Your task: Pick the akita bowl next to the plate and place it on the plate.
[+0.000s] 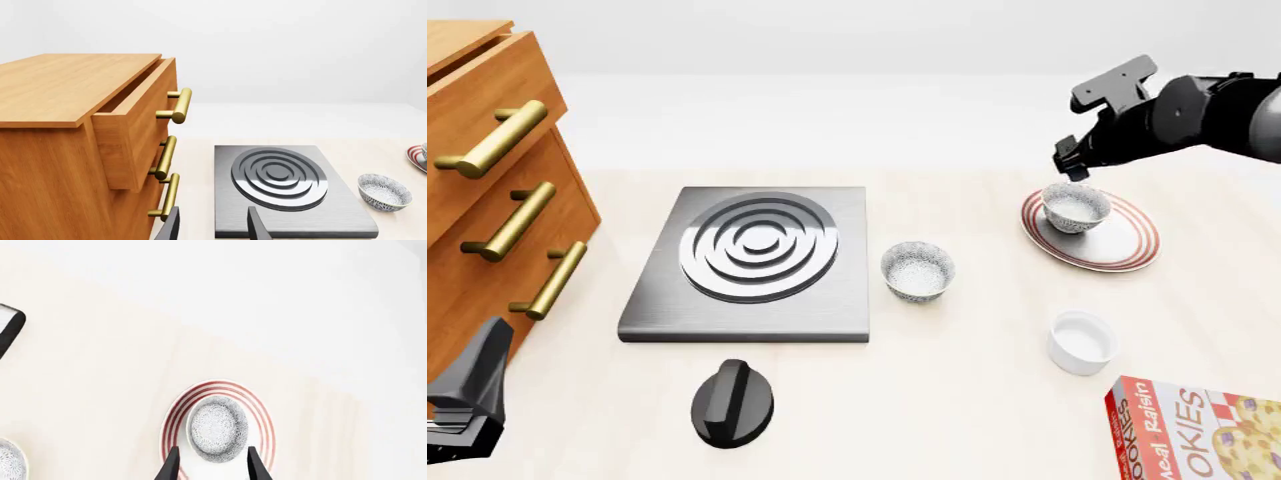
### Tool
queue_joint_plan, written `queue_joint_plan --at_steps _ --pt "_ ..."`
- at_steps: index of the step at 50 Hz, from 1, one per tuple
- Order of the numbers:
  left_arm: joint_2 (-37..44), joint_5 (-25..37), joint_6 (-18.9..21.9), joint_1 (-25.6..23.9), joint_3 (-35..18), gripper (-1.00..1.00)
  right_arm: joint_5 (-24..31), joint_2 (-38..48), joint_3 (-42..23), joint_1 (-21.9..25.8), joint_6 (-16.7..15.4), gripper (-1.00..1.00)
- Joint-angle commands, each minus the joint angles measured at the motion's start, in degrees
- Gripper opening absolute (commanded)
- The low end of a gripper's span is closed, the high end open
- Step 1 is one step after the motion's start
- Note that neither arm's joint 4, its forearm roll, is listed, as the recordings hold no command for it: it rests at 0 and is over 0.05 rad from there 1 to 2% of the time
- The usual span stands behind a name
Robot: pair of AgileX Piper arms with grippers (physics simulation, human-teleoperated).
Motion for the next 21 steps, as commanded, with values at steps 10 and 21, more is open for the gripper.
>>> queue_joint_plan --at_steps 10,21 --pt "0.0 0.0 -0.01 0.0 0.0 1.0 1.28 -16.65 9.97 3.03 0.28 1.0" --pt "-0.01 0.0 0.0 0.0 0.0 1.0 2.62 -24.51 13.2 4.65 0.97 1.0"
